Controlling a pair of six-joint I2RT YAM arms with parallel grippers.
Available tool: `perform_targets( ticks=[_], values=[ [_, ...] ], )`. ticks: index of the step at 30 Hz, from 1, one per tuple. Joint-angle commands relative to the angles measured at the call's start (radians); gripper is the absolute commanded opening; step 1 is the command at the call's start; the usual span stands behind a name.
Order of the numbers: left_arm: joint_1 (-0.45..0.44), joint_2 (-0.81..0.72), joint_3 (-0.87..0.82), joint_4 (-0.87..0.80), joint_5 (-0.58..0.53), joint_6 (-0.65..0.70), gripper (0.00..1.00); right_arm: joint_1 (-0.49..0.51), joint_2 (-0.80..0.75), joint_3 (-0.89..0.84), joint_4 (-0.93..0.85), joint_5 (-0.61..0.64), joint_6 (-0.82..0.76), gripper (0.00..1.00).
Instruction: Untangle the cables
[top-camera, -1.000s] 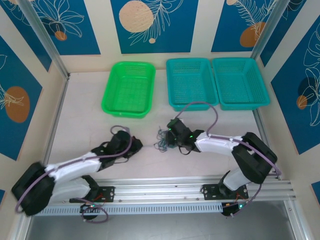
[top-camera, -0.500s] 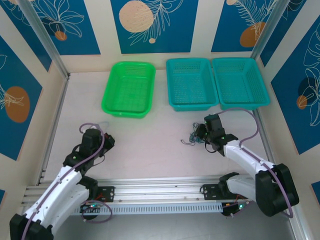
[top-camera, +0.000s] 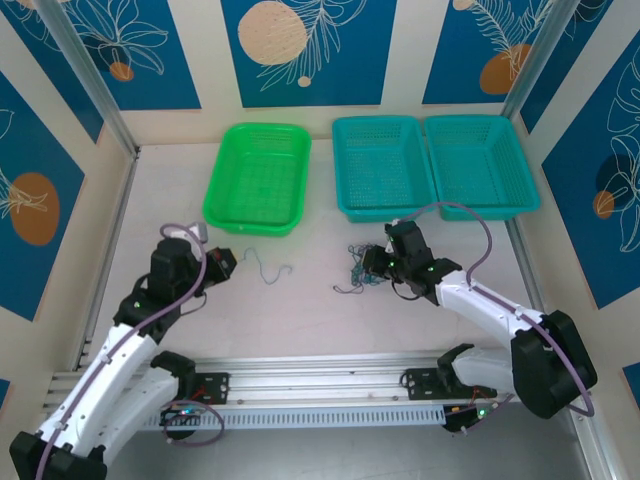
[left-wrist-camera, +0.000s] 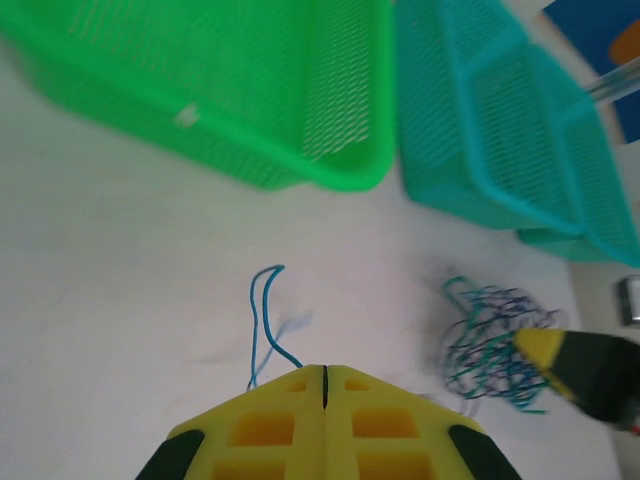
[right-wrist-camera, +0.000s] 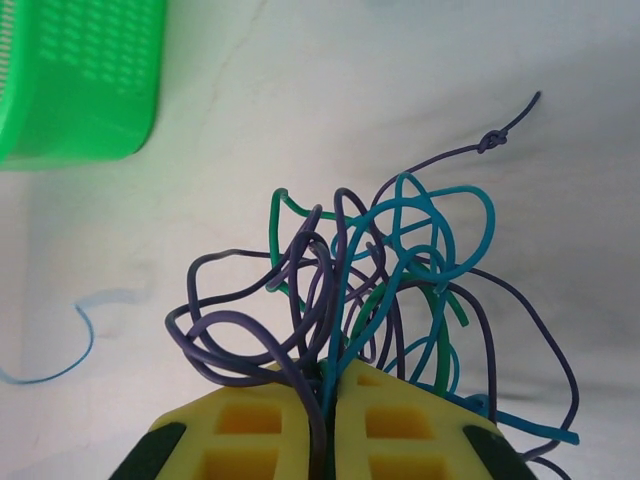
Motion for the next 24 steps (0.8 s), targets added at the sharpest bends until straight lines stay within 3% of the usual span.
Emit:
perform_targets(
  ticks=[1, 9, 13, 20, 23, 24],
  values=[
    [0.008, 0.090, 0.162, 0.041, 0.033, 0.050, 0.00, 0.023, -0.004, 0.045, -0.008, -0.016, -0.006, 0.01],
    [0.036, 0.468, 0.542, 0.100, -0.167, 0.207, 0.00, 0.039, -0.028, 0.040, -0.023, -0.001, 0.004, 0.00],
    [0.058, 0.630, 0.600, 0.251, -0.237, 0.281, 0.00, 0.051, -0.045, 0.026, -0.028, -0.018, 0.021, 0.00],
    [0.097, 0.922, 0.732, 0.345, -0.186, 0.351, 0.02, 0.063, -0.063, 0.023, -0.056, -0.012, 0.025, 0.00],
    [0.101, 0.950, 0.736, 0.351, -0.200, 0.355, 0.51, 0.060, -0.075, 0.026, -0.060, -0.020, 0.030, 0.00],
    [0.100, 0.939, 0.724, 0.357, -0.202, 0.351, 0.60, 0.060, -0.078, 0.026, -0.061, -0.025, 0.034, 0.00]
  ],
)
